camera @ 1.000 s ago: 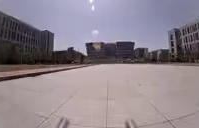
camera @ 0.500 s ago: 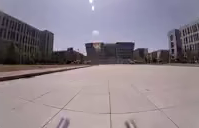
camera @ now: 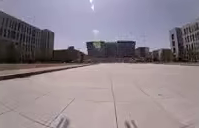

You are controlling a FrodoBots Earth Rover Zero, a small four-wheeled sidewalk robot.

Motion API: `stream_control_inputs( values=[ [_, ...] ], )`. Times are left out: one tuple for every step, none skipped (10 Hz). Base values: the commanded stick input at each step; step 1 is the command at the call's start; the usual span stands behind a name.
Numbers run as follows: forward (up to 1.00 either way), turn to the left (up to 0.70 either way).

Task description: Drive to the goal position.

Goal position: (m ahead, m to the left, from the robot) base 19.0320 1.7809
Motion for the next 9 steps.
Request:
stream_control_inputs(
  values=[
    [1.0,0.0],
    [1.0,0.0],
    [1.0,0.0],
    [1.0,0.0],
    [1.0,0.0],
    [1.0,0.0],
    [1.0,0.0],
    [1.0,0.0],
    [1.0,0.0]
  ],
)
